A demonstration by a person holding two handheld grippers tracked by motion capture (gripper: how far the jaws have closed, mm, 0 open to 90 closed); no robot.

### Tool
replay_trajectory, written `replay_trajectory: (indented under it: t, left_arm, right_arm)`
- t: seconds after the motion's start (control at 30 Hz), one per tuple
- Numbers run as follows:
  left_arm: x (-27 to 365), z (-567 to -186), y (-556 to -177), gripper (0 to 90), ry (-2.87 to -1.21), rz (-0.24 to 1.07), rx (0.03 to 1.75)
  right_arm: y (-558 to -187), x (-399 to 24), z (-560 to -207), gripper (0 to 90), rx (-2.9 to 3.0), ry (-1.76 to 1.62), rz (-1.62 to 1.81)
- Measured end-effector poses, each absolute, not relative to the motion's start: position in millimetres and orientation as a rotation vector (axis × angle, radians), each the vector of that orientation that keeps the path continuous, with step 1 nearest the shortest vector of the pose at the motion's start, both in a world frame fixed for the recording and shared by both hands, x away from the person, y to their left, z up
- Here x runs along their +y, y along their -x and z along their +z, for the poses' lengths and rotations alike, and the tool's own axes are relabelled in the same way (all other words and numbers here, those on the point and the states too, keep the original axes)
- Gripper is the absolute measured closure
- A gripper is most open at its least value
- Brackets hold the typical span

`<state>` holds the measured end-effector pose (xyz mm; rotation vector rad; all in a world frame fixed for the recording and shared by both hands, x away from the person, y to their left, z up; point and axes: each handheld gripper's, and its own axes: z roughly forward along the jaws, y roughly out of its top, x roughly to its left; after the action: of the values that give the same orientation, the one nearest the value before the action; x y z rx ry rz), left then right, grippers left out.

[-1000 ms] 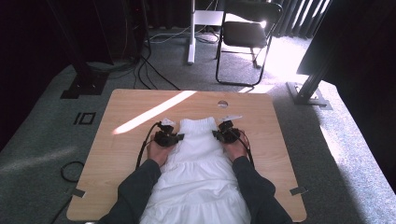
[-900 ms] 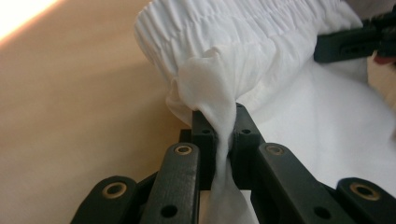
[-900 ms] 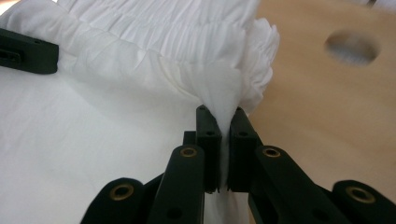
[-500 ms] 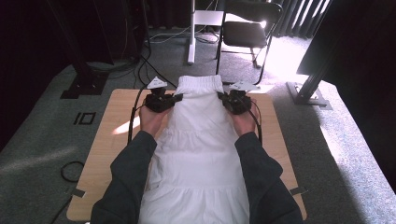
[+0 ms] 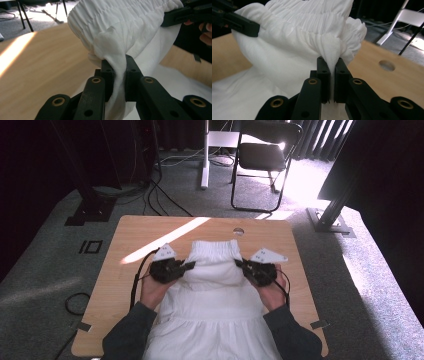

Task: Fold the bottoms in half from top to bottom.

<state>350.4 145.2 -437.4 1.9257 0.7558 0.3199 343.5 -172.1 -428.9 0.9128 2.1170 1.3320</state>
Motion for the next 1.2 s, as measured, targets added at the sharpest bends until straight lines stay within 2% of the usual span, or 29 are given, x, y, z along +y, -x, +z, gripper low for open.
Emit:
replay_trajectory:
  t: [0.07, 0.2, 0.3, 0.47, 0.67, 0.9, 1.2]
  left_arm:
    - [146.3, -456.7, -332.9, 82.7, -1.912, 0.251, 0.789]
    - [136.0, -504.1, -305.0, 82.6, -2.061, 0.167, 0.816]
    - [134.6, -527.6, -301.7, 82.6, -2.133, 0.101, 0.858]
    - [130.8, -542.8, -308.7, 81.6, -2.224, 0.125, 0.863]
    - [137.8, -549.6, -337.9, 80.1, -2.153, 0.117, 0.898]
    - [123.5, -540.9, -388.6, 79.3, -2.242, 0.293, 0.892]
    - [110.2, -537.5, -446.8, 78.4, -2.252, 0.419, 0.951]
  right_arm:
    - [-326.9, -172.7, -446.3, 85.7, 2.150, -0.932, 1.334]
    - [-297.4, -173.5, -490.8, 85.5, 2.244, -1.012, 1.302]
    - [-284.3, -170.1, -518.0, 85.3, 2.324, -1.043, 1.216]
    - [-278.4, -153.9, -549.2, 84.6, 2.444, -1.030, 0.997]
    - [-306.2, -150.4, -549.3, 83.9, 2.441, -1.088, 1.009]
    - [-351.1, -142.5, -546.7, 83.8, 2.415, -1.105, 0.955]
    - [-423.3, -144.8, -546.6, 83.7, 2.352, -1.185, 0.979]
